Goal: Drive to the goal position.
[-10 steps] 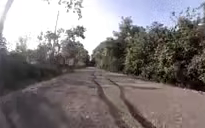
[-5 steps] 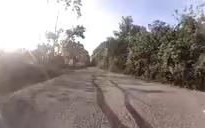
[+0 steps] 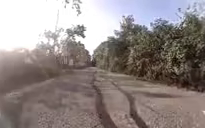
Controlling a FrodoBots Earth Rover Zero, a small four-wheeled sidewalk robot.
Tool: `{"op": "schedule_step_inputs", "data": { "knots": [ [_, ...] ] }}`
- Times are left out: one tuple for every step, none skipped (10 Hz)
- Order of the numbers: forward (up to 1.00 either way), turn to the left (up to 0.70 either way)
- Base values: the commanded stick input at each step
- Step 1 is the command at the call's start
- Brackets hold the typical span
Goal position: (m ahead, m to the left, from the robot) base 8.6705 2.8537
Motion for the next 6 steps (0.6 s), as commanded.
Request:
{"op": "schedule_step_inputs", "data": {
  "knots": [
    [0.7, 0.0],
    [0.7, 0.0],
    [0.7, 0.0],
    [0.7, 0.0],
    [0.7, 0.0],
    [0.7, 0.0]
  ]
}}
